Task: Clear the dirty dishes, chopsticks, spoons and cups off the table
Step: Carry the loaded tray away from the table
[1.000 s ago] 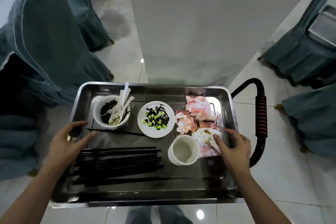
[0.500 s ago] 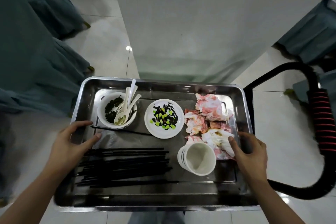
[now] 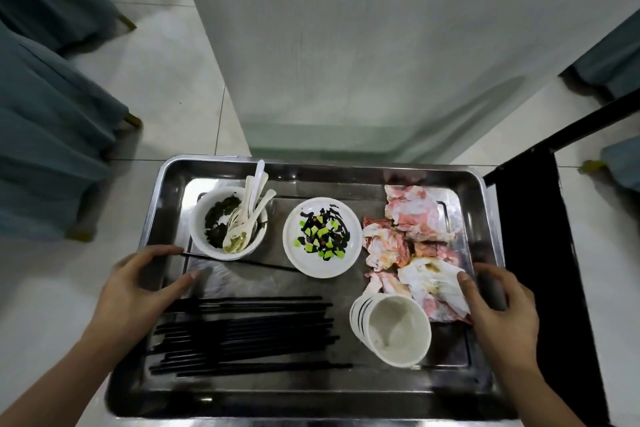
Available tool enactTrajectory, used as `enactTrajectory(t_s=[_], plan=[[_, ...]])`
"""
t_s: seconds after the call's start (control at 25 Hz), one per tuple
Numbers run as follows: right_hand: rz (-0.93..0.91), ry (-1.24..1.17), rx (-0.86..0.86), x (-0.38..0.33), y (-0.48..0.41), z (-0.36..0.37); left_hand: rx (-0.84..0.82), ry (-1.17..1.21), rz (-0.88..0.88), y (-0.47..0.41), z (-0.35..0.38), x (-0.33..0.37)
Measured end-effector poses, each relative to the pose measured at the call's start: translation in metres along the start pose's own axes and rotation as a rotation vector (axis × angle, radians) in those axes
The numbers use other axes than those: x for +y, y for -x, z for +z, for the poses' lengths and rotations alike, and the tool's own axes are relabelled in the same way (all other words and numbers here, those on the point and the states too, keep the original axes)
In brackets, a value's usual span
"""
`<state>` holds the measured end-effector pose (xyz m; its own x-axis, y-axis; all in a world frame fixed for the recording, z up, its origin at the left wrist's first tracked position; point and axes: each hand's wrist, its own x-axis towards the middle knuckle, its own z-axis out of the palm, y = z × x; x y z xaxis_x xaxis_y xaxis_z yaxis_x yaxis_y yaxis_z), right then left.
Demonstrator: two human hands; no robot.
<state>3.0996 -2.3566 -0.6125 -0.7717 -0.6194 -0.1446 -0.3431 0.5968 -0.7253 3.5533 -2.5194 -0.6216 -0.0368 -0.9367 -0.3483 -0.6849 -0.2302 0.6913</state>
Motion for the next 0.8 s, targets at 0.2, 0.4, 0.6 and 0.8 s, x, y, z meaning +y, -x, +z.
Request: enactTrajectory(t_s=[0.2,0.4,0.6,0.8], plan=[[0.002,-0.042,0.002,0.040,-0.010,0.046,0.003,-0.024,-0.014,-0.042,0.039,-0.031],[0.118,0.026,0.004,0.092,-0.021,0.085,-0.010,-0.048,-0.007,-0.073,0.074,-0.056],[0.118,0.015,-0.014,0.117,-0.032,0.112,0.010,-0.042,-0.023,-0.094,0.099,-0.072],[0.096,0.024,-0.004,0.136,-0.038,0.129,-0.007,-0.053,-0.044,-0.112,0.117,-0.092]])
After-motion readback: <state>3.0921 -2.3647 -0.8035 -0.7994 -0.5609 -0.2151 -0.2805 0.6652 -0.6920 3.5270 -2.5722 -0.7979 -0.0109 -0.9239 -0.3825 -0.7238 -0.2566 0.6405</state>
